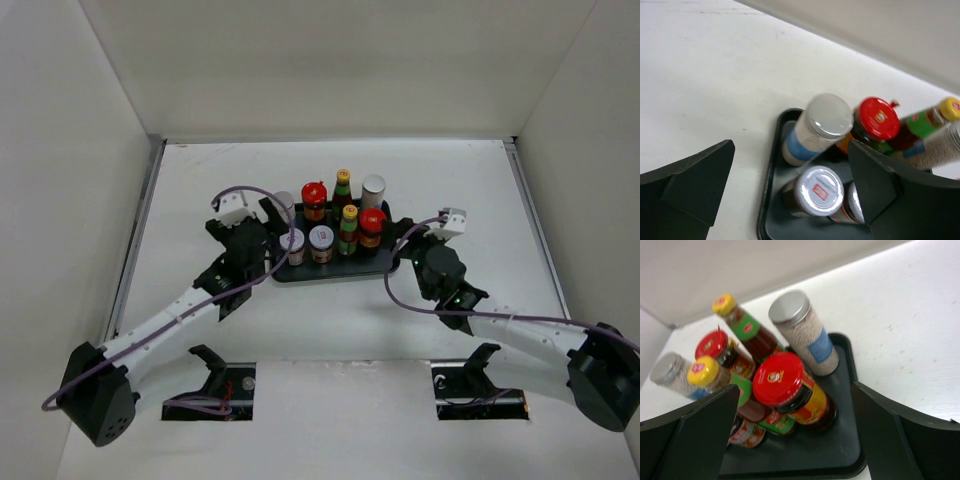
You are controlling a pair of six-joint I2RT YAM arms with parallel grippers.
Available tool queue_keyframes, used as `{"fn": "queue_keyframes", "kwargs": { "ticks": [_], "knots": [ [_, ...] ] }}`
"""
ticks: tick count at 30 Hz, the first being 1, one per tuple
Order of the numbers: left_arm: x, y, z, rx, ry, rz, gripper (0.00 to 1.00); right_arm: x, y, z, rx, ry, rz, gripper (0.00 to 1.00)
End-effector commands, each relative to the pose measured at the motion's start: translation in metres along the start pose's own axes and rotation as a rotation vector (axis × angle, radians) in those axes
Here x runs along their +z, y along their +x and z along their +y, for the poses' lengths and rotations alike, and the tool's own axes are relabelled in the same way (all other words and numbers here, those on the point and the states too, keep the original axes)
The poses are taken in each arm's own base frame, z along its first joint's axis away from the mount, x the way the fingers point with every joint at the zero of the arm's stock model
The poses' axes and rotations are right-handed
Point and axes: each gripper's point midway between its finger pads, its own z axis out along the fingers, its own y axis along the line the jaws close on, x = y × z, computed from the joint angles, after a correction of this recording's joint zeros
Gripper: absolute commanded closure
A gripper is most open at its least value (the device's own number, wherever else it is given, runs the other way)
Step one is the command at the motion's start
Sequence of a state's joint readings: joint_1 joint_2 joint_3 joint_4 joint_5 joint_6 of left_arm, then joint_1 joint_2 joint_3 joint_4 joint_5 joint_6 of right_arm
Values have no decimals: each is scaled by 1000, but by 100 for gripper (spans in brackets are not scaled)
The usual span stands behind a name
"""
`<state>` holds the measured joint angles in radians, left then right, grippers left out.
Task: Organize the condiment bottles
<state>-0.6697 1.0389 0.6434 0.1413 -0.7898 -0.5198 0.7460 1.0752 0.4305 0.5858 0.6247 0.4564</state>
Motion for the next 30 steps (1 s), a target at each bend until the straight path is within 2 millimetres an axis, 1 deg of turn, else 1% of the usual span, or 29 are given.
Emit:
{"fn": "queue_keyframes", "kwargs": {
  "ticks": [1, 4, 6, 10, 11, 14, 17, 18, 19, 21, 22, 23, 24, 26, 28, 30],
  "knots": [
    [-3, -12, 31, -94, -40, -64, 0, -4, -34, -9, 62, 47, -125, 0],
    [-1, -6, 58, -238, -79, -54, 0, -1, -35, -22, 77, 100, -140, 0],
    [1, 5, 79, -292, -119, -4, 0, 3, -29, -23, 83, 124, -128, 0],
    [3, 23, 120, -329, -248, 46, 0, 9, -25, -20, 84, 134, -111, 0],
    [4, 26, 127, -331, -271, 53, 0, 10, -24, -19, 86, 133, -107, 0],
    [3, 36, 139, -347, -304, 77, 0, 14, -21, -16, 90, 128, -96, 0],
    [6, 42, 144, -378, -321, 78, 0, 15, -20, -12, 79, 114, -84, 0],
    [8, 42, 146, -385, -327, 75, 0, 15, -21, -14, 83, 119, -87, 10],
    [10, 42, 146, -387, -328, 74, 0, 15, -25, -16, 92, 129, -101, 26],
    [13, 42, 143, -401, -322, 74, 0, 16, -35, -29, 111, 171, -135, 52],
    [15, 42, 140, -408, -314, 72, 0, 17, -40, -36, 124, 195, -151, 63],
    [17, 40, 138, -412, -306, 68, 0, 17, -45, -43, 136, 219, -164, 70],
    [20, 38, 135, -420, -295, 62, 0, 18, -48, -50, 144, 242, -168, 76],
    [23, 39, 124, -429, -260, 72, 0, 22, -51, -61, 165, 284, -161, 79],
    [22, 50, 116, -427, -225, 105, 0, 28, -48, -69, 183, 314, -139, 81],
    [19, 62, 117, -422, -215, 122, 0, 34, -43, -79, 207, 339, -122, 82]
  ]
}}
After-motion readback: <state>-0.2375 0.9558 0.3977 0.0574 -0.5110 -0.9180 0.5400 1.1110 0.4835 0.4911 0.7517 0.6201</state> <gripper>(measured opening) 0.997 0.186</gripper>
